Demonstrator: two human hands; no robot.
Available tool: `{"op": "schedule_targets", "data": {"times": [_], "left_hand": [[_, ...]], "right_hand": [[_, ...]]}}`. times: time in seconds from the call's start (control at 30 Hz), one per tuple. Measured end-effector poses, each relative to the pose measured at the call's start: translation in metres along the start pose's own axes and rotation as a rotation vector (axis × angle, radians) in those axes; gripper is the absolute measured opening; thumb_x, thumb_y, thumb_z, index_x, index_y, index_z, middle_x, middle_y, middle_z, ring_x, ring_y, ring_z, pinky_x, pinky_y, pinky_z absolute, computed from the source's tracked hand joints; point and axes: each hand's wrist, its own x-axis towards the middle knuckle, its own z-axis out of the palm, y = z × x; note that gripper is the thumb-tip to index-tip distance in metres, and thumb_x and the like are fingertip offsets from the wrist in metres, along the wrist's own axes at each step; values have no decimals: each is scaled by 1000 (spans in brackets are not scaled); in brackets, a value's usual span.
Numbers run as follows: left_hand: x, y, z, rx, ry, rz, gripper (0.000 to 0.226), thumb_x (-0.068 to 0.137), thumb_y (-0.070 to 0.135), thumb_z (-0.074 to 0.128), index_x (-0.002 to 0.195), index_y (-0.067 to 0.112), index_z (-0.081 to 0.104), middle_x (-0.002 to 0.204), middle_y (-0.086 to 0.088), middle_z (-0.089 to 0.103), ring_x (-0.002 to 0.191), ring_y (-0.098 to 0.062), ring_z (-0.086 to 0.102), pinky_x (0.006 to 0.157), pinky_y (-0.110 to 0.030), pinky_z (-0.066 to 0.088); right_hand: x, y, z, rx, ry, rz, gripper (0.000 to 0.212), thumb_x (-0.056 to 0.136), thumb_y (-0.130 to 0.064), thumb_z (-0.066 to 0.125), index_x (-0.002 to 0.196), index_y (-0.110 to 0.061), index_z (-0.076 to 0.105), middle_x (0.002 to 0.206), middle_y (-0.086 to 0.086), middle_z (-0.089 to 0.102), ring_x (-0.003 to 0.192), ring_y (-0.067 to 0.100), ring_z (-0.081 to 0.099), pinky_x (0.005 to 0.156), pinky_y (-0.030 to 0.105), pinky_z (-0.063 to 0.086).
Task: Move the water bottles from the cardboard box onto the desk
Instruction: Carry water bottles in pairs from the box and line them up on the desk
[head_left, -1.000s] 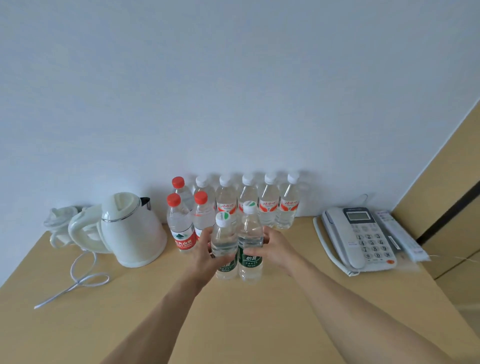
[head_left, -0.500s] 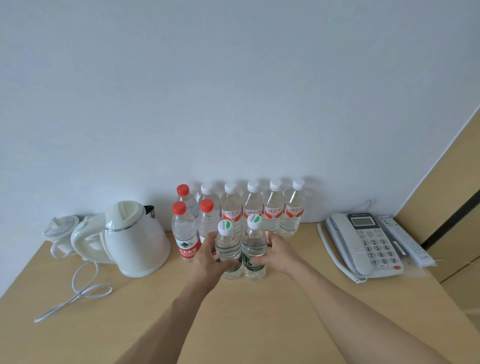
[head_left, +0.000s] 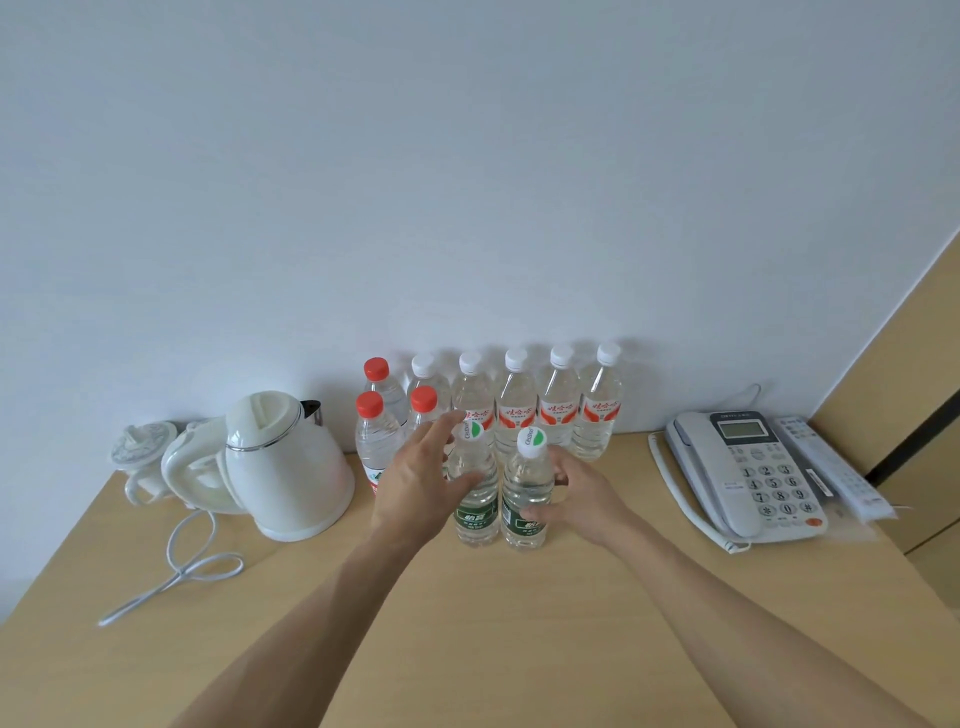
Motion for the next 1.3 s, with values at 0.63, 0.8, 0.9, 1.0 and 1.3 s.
{"op": "schedule_targets", "data": {"times": [0.63,0.8,0.9,1.0,1.3], "left_hand": [[36,19,0,271,-131,127,56,80,23,83,126,13,54,102,-7,67,79,-26,63,70,-38,51],[53,21,3,289,-121,106,50,80,19,83,120,10,53,101,-10,66,86,-32,61,66,-40,49],[61,19,4,307,-105,106,50,80,18,82,118,9,52,101,-11,65,86,-34,62,72,-47,54],[68,18,6,337,-96,108,49,81,15,81,120,9,51,101,-12,64,85,-36,63,71,-49,55],[78,18,7,358,-89,119,46,81,11,80,117,9,51,94,-12,62,79,-34,63,60,-37,46]], "right_hand": [[-18,-16,0,-145,225,-222,53,76,-22,86,121,-26,57,108,-12,62,100,1,52,77,5,33],[-20,-15,0,-113,225,-223,56,76,-18,85,123,-26,58,112,-10,64,101,3,56,79,6,35],[-21,-16,0,-106,225,-217,55,76,-18,85,122,-28,58,111,-11,64,100,-1,56,78,5,36],[-20,-17,0,-110,234,-218,54,76,-18,85,122,-27,58,110,-11,64,100,5,57,79,6,35],[-19,-17,2,-121,253,-230,54,77,-18,84,123,-26,58,109,-10,61,99,8,55,77,7,35]]}}
